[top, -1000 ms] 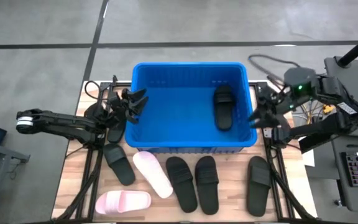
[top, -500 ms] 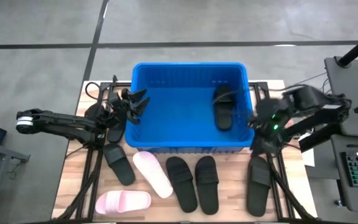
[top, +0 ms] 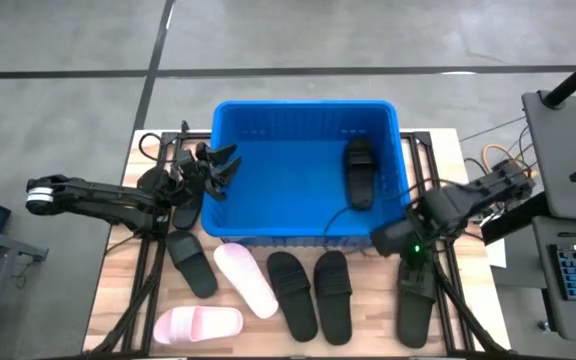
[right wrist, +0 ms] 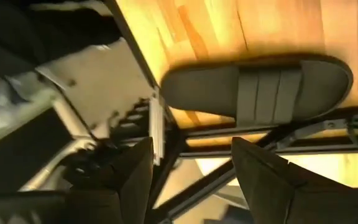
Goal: Pick and place slides into bin
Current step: Put the black slide into the blue bin
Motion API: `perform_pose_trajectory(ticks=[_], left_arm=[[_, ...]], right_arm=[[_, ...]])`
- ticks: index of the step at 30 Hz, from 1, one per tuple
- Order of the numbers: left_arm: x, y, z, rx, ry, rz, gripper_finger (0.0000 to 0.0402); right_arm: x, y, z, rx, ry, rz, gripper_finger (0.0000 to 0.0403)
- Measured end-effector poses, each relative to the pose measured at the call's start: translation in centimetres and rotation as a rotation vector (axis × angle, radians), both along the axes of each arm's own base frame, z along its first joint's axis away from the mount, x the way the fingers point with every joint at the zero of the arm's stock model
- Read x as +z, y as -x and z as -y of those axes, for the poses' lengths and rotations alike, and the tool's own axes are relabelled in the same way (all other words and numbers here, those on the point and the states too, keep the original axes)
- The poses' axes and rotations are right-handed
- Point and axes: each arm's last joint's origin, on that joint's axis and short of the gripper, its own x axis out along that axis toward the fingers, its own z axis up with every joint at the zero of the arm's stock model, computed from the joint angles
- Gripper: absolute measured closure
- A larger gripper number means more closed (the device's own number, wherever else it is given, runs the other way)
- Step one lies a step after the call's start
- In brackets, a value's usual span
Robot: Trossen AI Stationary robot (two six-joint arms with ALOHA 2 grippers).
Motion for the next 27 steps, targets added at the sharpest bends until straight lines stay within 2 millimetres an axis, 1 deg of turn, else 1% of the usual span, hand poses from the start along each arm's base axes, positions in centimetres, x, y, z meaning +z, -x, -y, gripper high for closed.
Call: perform_pose_trajectory(ticks=[4,9,11,18,24,27], left_arm=[[0.0,0.0,0.0,0.000,0.000,-0.004,0.0155],[-0.2,-0.1,0.0,0.000,0.002,-0.021,0.0155],[-0.3,-0.2,0.0,0.000,0.003,-0.025,0.0155],[-0.3,-0.2,0.0,0.000,0.003,-0.024,0.0155],[-0.3,-0.2,0.0,-0.001,0.003,-0.024,0.0155],[-0.3,-0.2,0.0,-0.001,0.003,-0.024,0.0155]], right_arm=[[-0.9,-0.2,-1.5,0.055,0.130,0.031,0.0196],[-1.8,-0.2,-3.0,0.106,0.370,0.138,0.0196],[-2.1,-0.1,-3.5,0.113,0.418,0.158,0.0196],[-3.1,1.1,-4.8,0.024,0.415,0.070,0.0196],[-3.4,2.2,-6.4,0.019,0.454,0.105,0.0196],[-4.0,2.9,-7.4,0.034,0.457,0.136,0.0195]])
